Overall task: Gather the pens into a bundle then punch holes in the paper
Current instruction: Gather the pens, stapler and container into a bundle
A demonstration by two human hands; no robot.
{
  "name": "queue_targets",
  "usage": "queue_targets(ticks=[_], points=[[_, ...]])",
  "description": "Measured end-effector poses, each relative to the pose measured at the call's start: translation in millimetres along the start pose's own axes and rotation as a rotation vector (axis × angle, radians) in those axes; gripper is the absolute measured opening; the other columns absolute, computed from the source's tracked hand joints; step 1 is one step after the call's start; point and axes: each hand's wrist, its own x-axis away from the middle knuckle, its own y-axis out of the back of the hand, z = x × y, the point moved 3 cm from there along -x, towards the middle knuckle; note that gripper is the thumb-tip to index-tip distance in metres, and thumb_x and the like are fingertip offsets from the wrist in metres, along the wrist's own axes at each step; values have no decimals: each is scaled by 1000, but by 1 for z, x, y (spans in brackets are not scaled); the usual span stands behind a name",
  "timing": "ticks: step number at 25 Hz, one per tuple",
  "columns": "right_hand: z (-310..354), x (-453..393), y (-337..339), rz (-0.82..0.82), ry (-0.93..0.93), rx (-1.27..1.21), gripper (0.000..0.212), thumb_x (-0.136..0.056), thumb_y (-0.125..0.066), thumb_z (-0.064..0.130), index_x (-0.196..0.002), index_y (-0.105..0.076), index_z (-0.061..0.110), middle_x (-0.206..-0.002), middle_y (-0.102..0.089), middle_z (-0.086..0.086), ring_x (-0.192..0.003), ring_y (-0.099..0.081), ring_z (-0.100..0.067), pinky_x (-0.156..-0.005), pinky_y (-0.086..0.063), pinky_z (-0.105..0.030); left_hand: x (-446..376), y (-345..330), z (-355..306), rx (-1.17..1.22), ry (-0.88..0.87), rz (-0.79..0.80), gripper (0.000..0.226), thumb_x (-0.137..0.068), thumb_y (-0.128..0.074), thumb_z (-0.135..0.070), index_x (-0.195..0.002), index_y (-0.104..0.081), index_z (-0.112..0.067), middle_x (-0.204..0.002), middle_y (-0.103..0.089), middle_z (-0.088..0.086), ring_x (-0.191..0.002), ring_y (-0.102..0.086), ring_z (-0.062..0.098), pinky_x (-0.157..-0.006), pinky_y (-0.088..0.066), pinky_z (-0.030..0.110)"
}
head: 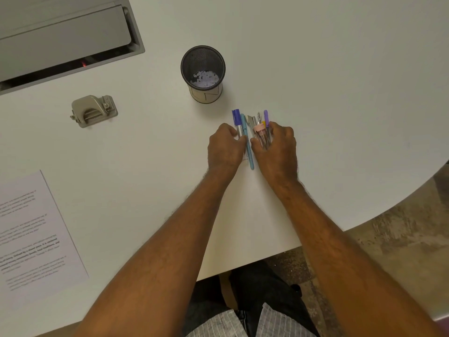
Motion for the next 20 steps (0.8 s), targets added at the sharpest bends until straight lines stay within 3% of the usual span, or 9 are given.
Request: queue_targets(ticks=[3, 6, 12, 20], points=[[1, 8, -1, -36, 45, -106, 52, -92, -76, 32, -137, -57, 12, -127, -57, -9, -104, -61, -16, -85, -62, -34, -1, 2, 1, 69, 39, 16, 20, -96, -71, -31, -102, -57, -19, -98, -65, 0, -86, -70, 19, -79, -63, 35], [5, 12, -7, -14, 39, -148, 51, -93, -75, 32, -137, -56, 14, -128, -59, -9, -103, -63, -16, -87, -61, -33, 0, 4, 1, 103, 59, 37, 16, -97, -71, -27, -104, -59, -17, -105, -69, 6, -93, -72, 25, -86, -64, 45], [8, 15, -10, 1, 46, -166, 54, -91, -76, 35, -136, -56, 12, -127, -60, -10, -99, -62, -15, -86, -58, -29, 2, 6, 2, 128, 71, 53, 18, -99, -68, -22, -113, -64, -12, -110, -69, 9, -97, -72, 27, -89, -63, 46], [16, 21, -7, -39, 69, -101, 48, -95, -71, 37, -134, -57, 12, -129, -59, -11, -105, -63, -19, -89, -62, -37, 10, 15, 9, 79, -6, 67, 23, -101, -64, -24, -120, -64, -13, -114, -72, 8, -94, -71, 22, -90, -62, 40]])
